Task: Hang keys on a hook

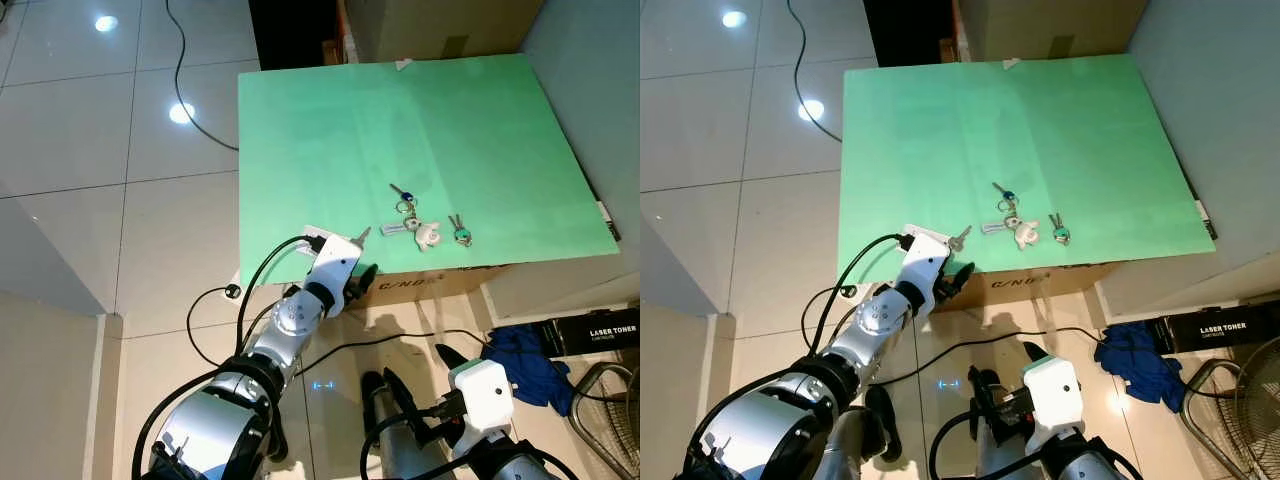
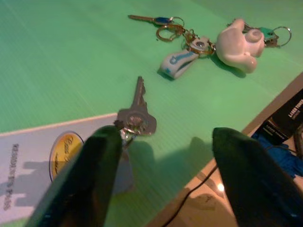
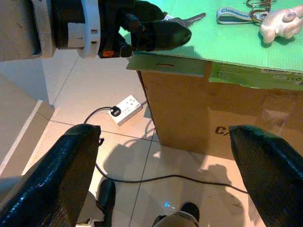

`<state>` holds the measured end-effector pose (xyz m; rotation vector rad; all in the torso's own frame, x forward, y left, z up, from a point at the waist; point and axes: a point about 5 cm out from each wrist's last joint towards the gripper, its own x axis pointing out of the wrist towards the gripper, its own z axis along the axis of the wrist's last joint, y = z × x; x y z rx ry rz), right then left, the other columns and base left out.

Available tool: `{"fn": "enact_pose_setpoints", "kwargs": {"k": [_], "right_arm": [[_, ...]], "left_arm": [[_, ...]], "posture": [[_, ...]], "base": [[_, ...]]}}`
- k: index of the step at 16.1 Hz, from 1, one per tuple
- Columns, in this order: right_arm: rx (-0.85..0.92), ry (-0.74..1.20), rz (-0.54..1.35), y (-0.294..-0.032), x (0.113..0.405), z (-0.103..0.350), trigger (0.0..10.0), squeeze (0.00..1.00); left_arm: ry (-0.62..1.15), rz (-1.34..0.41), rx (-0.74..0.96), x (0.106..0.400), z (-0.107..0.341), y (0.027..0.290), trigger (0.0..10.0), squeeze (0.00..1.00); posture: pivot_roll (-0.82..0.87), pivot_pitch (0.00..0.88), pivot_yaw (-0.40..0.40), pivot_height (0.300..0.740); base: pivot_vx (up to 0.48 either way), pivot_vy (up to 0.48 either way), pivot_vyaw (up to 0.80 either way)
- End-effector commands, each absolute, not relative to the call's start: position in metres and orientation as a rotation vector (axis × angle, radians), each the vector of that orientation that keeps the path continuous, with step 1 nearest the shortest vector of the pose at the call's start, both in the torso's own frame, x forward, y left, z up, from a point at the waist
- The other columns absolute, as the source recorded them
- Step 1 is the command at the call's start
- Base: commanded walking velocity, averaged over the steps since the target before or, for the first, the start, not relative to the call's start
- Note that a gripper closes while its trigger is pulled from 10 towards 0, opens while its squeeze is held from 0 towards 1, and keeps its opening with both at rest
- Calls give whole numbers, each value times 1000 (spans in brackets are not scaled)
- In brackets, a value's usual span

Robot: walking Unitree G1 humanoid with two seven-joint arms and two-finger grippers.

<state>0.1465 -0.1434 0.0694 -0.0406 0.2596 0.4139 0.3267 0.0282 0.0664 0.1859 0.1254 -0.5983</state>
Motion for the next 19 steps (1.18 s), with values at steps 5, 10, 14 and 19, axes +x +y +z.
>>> {"fn": "enact_pose_setpoints", "kwargs": {"k": [5, 10, 14, 19], "right_arm": [[-34, 291, 419, -144, 138, 68, 10000, 0], [-32, 305, 409, -144, 131, 68, 10000, 0], [-33, 309, 406, -144, 130, 68, 10000, 0], [-35, 309, 404, -145, 132, 68, 10000, 0]], "left_arm": [[165, -627, 247, 318, 58, 13, 0, 0], [168, -617, 291, 316, 55, 15, 0, 0], [169, -605, 289, 317, 54, 17, 0, 0], [164, -593, 247, 319, 57, 18, 0, 0]], "posture": [[-477, 375, 27, 740], [-491, 386, 26, 740], [-492, 389, 24, 740], [-482, 388, 21, 740]], "base": [[0, 0, 0], [0, 0, 0], [0, 0, 0], [0, 0, 0]]}}
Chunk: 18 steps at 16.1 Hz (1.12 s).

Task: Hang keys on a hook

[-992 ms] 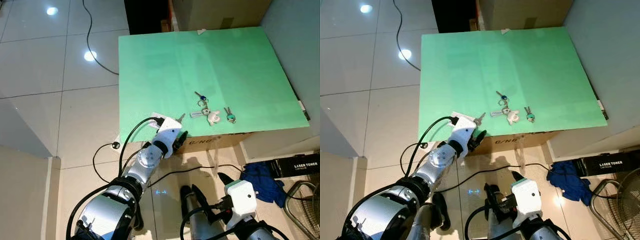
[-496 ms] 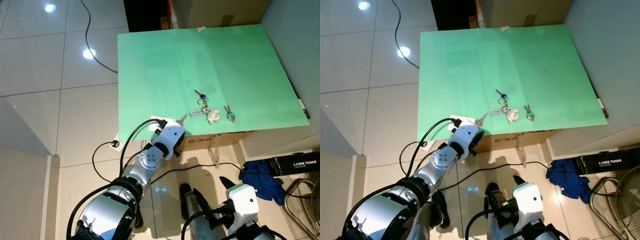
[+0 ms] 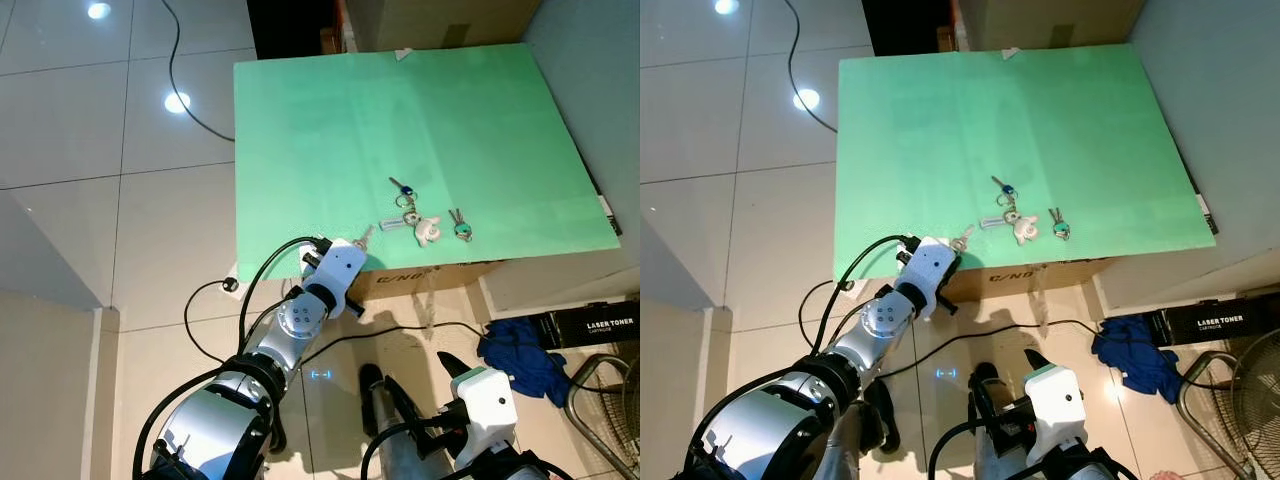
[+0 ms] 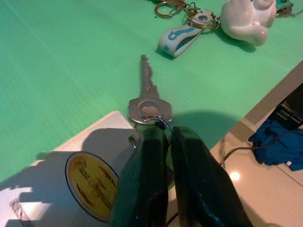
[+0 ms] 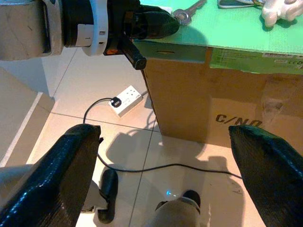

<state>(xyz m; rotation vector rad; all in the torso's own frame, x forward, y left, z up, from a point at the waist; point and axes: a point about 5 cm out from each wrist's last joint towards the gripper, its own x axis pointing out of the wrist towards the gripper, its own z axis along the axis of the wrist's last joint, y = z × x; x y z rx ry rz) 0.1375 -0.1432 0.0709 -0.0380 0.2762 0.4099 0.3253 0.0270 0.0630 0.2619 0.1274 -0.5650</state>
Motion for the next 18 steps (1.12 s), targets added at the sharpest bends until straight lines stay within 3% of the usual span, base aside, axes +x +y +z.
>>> {"fn": "enact_pose_setpoints", "kwargs": {"k": [1, 10, 13, 14, 15, 16, 18], "right_arm": [[-36, 306, 407, -145, 134, 68, 10000, 0], [-42, 282, 398, -146, 148, 67, 10000, 0], [-32, 263, 376, -149, 159, 67, 10000, 0], [-32, 259, 389, -145, 160, 66, 10000, 0], [-33, 256, 392, -145, 161, 66, 10000, 0], [-31, 250, 393, -144, 162, 66, 10000, 0], [-24, 231, 395, -143, 164, 68, 10000, 0]], "left_arm": [[153, -585, 219, 321, 61, 17, 0, 0], [17, -521, -96, 345, 100, 29, 0, 0], [18, -555, -37, 342, 95, 36, 0, 0], [-4, -579, 41, 340, 94, 36, 2510, 176], [-25, -590, 84, 339, 95, 36, 8078, 1000], [-53, -611, 158, 338, 95, 37, 10000, 1000], [-62, -638, 232, 337, 94, 38, 10000, 1000]], "posture": [[-478, 387, 21, 740], [-443, 338, 44, 740], [-403, 303, 47, 740], [-400, 300, 45, 740], [-398, 299, 45, 740], [-398, 299, 46, 740], [-403, 305, 52, 740]], "base": [[0, 0, 0], [0, 0, 0], [0, 0, 0], [0, 0, 0], [0, 0, 0], [0, 0, 0], [0, 0, 0]]}}
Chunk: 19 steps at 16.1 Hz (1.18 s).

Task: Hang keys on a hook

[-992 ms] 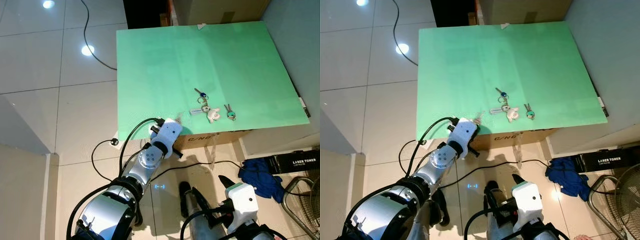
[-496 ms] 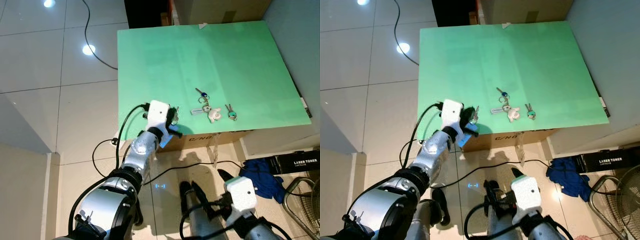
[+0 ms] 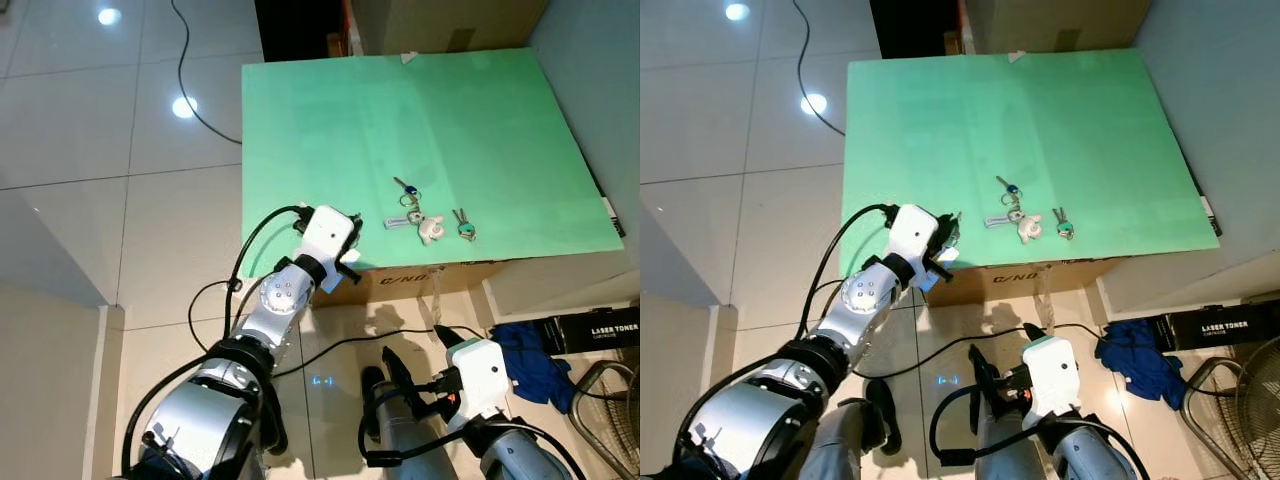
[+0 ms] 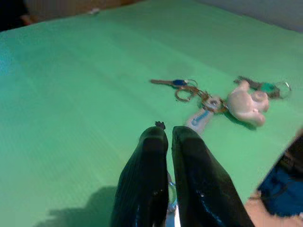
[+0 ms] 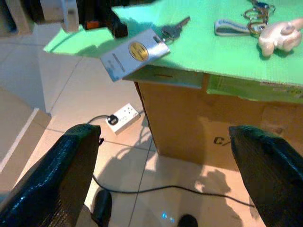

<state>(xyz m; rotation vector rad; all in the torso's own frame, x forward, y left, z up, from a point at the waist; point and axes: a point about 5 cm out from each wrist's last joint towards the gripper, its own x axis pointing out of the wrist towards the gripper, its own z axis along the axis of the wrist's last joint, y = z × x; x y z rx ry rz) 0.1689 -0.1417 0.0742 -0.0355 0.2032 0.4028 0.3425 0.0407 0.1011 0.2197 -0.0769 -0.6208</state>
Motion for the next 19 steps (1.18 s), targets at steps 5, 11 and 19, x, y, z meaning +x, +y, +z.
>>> {"fn": "enact_pose_setpoints", "kwargs": {"k": [5, 11, 19], "right_arm": [[-50, 178, 321, -154, 166, 78, 10000, 0], [-36, 44, 23, -186, 154, 102, 10000, 0], [-107, -99, -39, -192, 181, 115, 10000, 0]], "left_arm": [[-97, -537, -109, 345, 114, 64, 10000, 1000], [-225, -305, -67, 259, 120, 158, 10000, 1000], [-67, -101, -166, 219, 104, 173, 10000, 1000]], "posture": [[-402, 294, 70, 740], [-317, 234, 79, 740], [-294, 152, 63, 740]], "base": [[0, 0, 0], [0, 0, 0], [0, 0, 0]]}}
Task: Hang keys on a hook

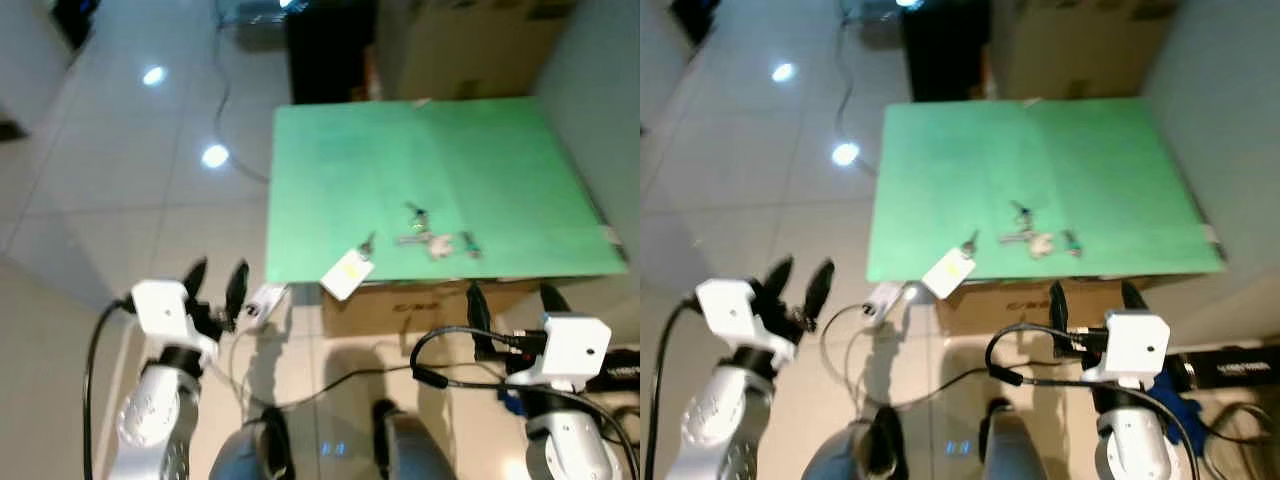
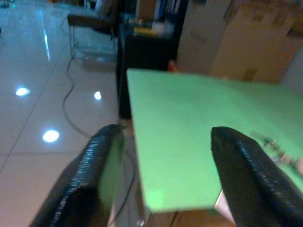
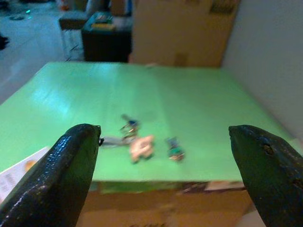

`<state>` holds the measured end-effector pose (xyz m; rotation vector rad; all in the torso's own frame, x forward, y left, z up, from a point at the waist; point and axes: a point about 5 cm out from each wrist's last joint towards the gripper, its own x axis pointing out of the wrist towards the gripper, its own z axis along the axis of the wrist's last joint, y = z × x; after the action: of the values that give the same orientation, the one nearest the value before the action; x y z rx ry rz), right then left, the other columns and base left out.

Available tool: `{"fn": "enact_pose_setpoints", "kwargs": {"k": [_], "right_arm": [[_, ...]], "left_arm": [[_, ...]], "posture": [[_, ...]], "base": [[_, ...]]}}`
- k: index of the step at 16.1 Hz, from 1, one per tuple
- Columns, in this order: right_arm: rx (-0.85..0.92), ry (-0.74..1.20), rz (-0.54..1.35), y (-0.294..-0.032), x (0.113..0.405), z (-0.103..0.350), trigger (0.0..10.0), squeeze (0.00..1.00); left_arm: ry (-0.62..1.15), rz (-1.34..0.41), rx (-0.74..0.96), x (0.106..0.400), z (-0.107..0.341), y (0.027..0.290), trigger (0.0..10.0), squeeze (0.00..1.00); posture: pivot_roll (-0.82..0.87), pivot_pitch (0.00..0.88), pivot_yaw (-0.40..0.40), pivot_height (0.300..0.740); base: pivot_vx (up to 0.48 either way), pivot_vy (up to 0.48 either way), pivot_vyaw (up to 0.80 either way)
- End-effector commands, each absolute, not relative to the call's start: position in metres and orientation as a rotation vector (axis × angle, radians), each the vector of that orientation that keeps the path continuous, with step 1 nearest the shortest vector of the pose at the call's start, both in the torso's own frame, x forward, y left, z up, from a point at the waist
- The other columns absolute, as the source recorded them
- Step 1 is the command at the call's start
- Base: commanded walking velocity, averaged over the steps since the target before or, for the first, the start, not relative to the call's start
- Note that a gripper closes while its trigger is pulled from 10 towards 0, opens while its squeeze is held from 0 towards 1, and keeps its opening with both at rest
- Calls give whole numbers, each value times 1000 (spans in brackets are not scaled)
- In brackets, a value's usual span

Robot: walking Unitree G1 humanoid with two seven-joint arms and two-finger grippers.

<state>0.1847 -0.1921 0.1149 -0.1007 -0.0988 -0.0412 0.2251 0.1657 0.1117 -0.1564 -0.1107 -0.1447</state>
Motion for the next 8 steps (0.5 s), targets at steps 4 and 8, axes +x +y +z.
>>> {"fn": "enact_pose_setpoints", "kwargs": {"k": [4, 8], "right_arm": [[-116, -103, -6, -189, 191, 114, 10000, 0], [-110, -83, 30, -186, 195, 111, 10000, 0]], "left_arm": [[-128, -260, -104, 244, 126, 144, 10000, 0], [-88, -254, -122, 250, 122, 141, 10000, 0]], "posture": [[-302, 146, 63, 740], [-312, 145, 66, 740]], "base": [[112, 0, 0], [465, 0, 0]]}}
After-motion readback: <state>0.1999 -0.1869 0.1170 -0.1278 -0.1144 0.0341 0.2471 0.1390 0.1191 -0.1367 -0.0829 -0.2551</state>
